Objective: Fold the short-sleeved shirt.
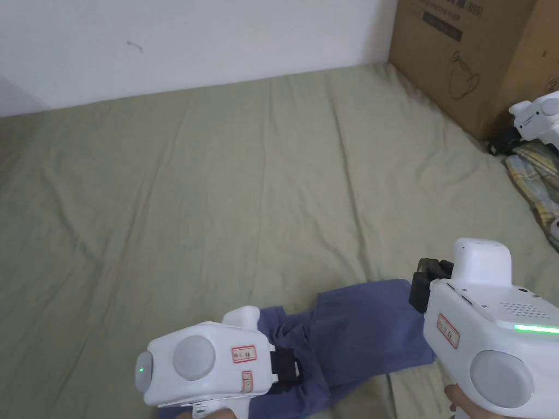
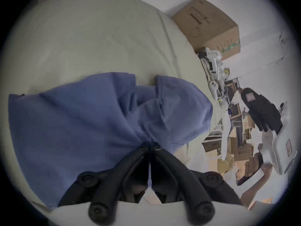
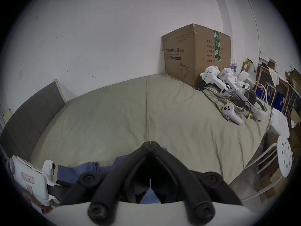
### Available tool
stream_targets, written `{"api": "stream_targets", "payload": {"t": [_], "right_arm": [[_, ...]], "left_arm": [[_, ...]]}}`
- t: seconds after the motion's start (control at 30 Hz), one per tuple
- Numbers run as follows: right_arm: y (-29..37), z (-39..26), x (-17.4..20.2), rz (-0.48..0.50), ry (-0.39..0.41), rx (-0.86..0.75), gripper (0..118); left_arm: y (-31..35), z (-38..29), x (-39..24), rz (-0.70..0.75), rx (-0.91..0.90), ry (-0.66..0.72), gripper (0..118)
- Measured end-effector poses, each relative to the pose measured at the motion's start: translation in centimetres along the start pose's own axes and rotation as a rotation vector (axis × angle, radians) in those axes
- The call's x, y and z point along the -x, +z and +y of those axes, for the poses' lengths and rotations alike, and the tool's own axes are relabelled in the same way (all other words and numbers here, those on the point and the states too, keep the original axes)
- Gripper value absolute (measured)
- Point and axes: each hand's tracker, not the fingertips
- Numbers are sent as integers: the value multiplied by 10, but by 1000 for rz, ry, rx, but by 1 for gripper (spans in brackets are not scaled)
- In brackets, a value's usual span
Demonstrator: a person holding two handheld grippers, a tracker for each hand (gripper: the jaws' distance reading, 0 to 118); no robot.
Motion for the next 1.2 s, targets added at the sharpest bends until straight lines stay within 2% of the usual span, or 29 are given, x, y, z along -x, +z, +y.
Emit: {"api": "stream_targets", "payload": {"t": [0.1, 0.2, 0.27, 0.4, 0.53, 0.63, 0.8, 0.9, 0.93, 0.97, 1.0, 1.03, 1.07, 1.17, 1.2], "right_arm": [[3, -1, -4, -3, -11, -1, 0], [5, 0, -5, -11, -12, 4, 0], [9, 1, -6, -10, -16, 0, 0], [17, 6, -1, -12, 4, -23, 0], [22, 9, 10, -3, 20, -39, 0], [21, 9, 23, 10, 39, -38, 0], [19, 6, 51, 43, 87, -24, 0], [19, 7, 66, 60, 105, -27, 0], [19, 8, 71, 66, 114, -28, 0], [19, 8, 75, 72, 122, -28, 0], [19, 8, 78, 79, 130, -28, 0], [20, 8, 81, 86, 139, -28, 0], [20, 8, 84, 91, 145, -27, 0], [23, 6, 87, 120, 168, -20, 0], [24, 6, 88, 124, 174, -22, 0]], "left_arm": [[-1, -7, -16, -145, 33, -70, 3], [-1, -16, -25, -112, 47, -152, 3], [6, -18, -21, -80, 35, -153, 3], [48, -12, 20, -146, -54, -37, 3], [104, -15, 83, -110, -177, 78, 3], [134, -28, 138, -120, -237, 228, 3], [150, -61, 193, -182, -294, 364, 3], [142, -68, 203, -190, -291, 369, 3], [136, -68, 203, -199, -285, 373, 11], [130, -67, 205, -213, -276, 378, 26], [124, -66, 207, -236, -277, 398, 57], [117, -64, 210, -265, -277, 418, 98], [108, -62, 210, -284, -261, 440, 110], [92, -57, 209, -395, -291, 472, 117], [90, -55, 206, -387, -293, 489, 117]]}}
